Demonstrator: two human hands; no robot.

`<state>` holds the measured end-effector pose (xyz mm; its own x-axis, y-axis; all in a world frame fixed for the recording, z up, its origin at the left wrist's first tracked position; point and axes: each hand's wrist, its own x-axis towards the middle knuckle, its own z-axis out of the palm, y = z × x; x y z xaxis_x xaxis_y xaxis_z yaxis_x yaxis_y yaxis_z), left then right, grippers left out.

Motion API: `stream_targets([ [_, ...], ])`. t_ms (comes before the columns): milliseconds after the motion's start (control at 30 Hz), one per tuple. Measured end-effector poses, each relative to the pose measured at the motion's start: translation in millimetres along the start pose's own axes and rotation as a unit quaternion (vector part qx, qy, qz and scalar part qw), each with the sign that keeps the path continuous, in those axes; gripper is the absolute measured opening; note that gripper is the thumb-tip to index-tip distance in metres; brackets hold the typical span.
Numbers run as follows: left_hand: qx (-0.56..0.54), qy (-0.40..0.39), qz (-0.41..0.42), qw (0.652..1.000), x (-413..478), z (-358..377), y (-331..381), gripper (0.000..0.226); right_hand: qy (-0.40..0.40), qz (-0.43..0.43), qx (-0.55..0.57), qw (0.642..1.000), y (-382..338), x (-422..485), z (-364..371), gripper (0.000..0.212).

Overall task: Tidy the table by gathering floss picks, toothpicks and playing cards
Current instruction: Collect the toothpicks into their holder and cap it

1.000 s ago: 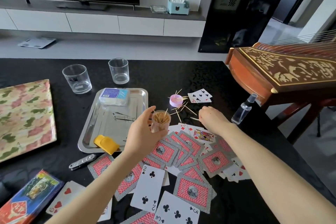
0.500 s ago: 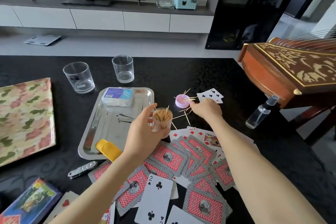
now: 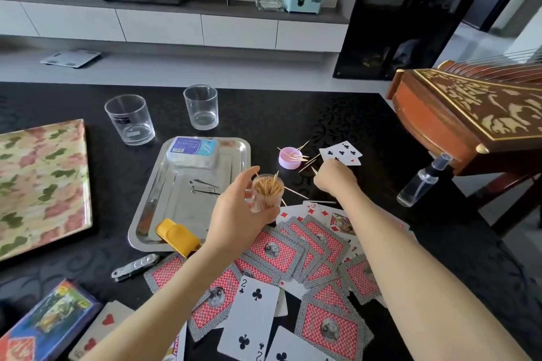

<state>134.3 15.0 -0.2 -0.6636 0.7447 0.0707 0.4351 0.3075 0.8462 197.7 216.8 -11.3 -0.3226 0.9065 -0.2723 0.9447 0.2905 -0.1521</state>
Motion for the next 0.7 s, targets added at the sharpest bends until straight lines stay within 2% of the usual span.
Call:
stream_targets([
  [67, 0.0, -0.001, 0.006, 1.0, -2.6, 1.5, 0.7, 0.079, -0.014, -0.022, -0.048, 0.998, 4.7, -3.6, -2.0, 0.033],
  [167, 0.005, -0.007, 0.013, 1.0, -7.9, 5.8, 0.9, 0.08, -0.047, -0.075, -0.125, 0.988, 8.5, -12.6, -2.1, 0.013],
  [233, 0.004, -0.011, 0.016, 1.0, -12.2, 9.9, 0.9, 0.08, -0.047, -0.094, -0.151, 0.983, 11.2, -17.0, 0.2, 0.028],
  [300, -0.005, -0.016, 0.014, 1.0, -16.3, 13.8, 1.0, 0.08, -0.03, -0.112, -0.134, 0.984, 16.1, -21.4, 1.3, 0.033],
  [367, -0.012, -0.024, 0.011, 1.0, -19.3, 17.0, 2.0, 0.082, 0.002, -0.115, -0.068, 0.991, 22.0, -28.5, -1.7, 0.036],
  [467, -0.024, -0.028, 0.009, 0.999, -21.3, 21.6, 2.2, 0.084, 0.075, -0.118, 0.13, 0.982, 30.3, -48.2, -15.2, 0.04],
  [533, -0.035, -0.031, 0.007, 0.999, -22.9, 24.3, 2.9, 0.083, 0.093, -0.148, 0.319, 0.932, 34.1, -69.6, -22.8, 0.039],
  [600, -0.055, -0.033, 0.006, 0.998, -25.3, 26.7, 4.6, 0.082, 0.085, -0.167, 0.479, 0.857, 35.4, -96.1, -27.3, 0.032],
  [633, -0.063, -0.034, 0.006, 0.997, -26.8, 27.6, 5.9, 0.081, 0.086, -0.179, 0.52, 0.831, 34.5, -107.8, -27.3, 0.028],
  [700, -0.074, -0.034, 0.008, 0.997, -29.0, 28.7, 8.4, 0.081, 0.111, -0.21, 0.539, 0.808, 29.7, -126.3, -24.2, 0.022],
])
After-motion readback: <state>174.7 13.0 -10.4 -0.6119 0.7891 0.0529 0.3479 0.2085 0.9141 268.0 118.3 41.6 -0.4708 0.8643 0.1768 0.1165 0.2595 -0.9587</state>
